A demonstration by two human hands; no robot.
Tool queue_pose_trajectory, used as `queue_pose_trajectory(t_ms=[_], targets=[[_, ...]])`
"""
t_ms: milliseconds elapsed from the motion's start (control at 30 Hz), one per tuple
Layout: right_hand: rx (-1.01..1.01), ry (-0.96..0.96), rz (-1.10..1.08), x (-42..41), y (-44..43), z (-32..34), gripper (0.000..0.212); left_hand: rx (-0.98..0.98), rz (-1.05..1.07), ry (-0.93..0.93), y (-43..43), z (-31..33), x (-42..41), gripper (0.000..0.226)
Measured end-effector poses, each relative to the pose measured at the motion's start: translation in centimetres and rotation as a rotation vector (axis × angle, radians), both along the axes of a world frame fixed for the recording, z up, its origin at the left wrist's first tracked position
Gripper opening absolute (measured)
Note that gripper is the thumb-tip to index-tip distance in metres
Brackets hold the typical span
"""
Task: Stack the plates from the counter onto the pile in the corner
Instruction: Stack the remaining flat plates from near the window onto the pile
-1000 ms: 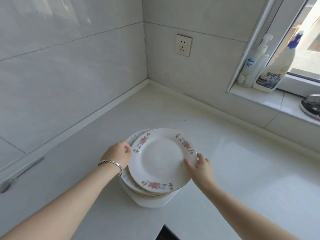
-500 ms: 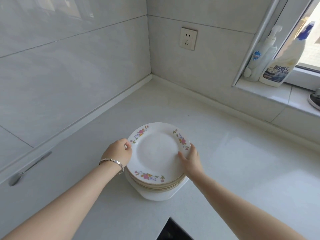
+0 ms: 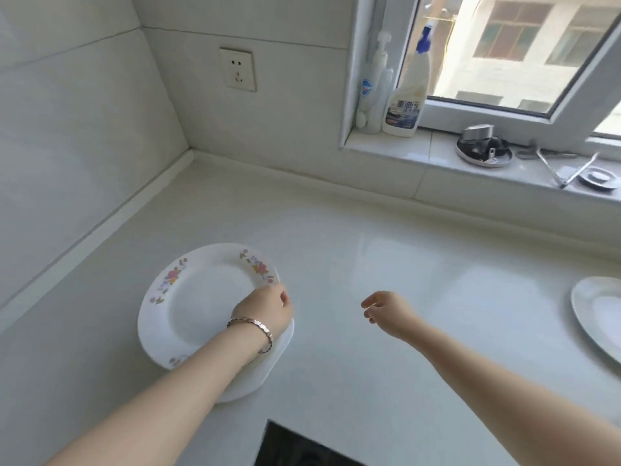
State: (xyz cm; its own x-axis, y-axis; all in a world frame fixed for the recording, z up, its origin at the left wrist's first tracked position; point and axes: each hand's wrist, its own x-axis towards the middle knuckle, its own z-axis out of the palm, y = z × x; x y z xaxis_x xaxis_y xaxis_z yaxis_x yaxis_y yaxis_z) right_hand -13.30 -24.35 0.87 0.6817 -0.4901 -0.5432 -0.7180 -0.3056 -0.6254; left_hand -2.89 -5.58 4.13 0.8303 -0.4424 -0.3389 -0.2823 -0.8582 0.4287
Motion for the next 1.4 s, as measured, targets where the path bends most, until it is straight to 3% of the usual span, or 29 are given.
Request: queue_pose_trajectory(t_ms=[300, 500, 633, 833, 900, 967, 1100, 1400], targets=[[-0.009, 0.057, -0.375, -19.2, -15.8, -0.6, 0.028, 0.104, -0.467, 0.057, -19.0, -2.0, -12.2, 0.013], [-0.034, 0.031, -0.637, -35.0, -26.3, -1.1, 0.021, 0.114, -0.603, 0.137, -32.6, -3.8, -25.0, 0.01], [-0.06, 0.02, -0.756, -43.6, -31.2, -1.3, 0.02, 0.084, -0.591, 0.29, -39.8, -6.0, -32.8, 0.024], [-0.049, 0.006, -0.843, -50.7, -35.8, -2.0, 0.018, 0.052, -0.316, 0.575, -46.1, -9.0, -41.4, 0.043], [-0.033, 0.001, -0.855, -51.8, -36.6, -2.3, 0.02, 0.054, -0.212, 0.588, -47.0, -9.7, -42.6, 0.034], [-0.019, -0.003, -0.873, -52.5, -37.3, -2.7, 0.024, 0.061, -0.155, 0.585, -47.7, -10.7, -42.8, 0.006], [0.003, -0.012, -0.882, -52.6, -38.3, -3.5, 0.024, 0.043, -0.1, 0.617, -48.4, -10.5, -43.2, 0.036], [0.006, -0.108, -0.886, -51.2, -39.7, -4.3, 0.02, -0.219, -0.071, 0.663, -48.2, -10.5, -42.9, 0.036]])
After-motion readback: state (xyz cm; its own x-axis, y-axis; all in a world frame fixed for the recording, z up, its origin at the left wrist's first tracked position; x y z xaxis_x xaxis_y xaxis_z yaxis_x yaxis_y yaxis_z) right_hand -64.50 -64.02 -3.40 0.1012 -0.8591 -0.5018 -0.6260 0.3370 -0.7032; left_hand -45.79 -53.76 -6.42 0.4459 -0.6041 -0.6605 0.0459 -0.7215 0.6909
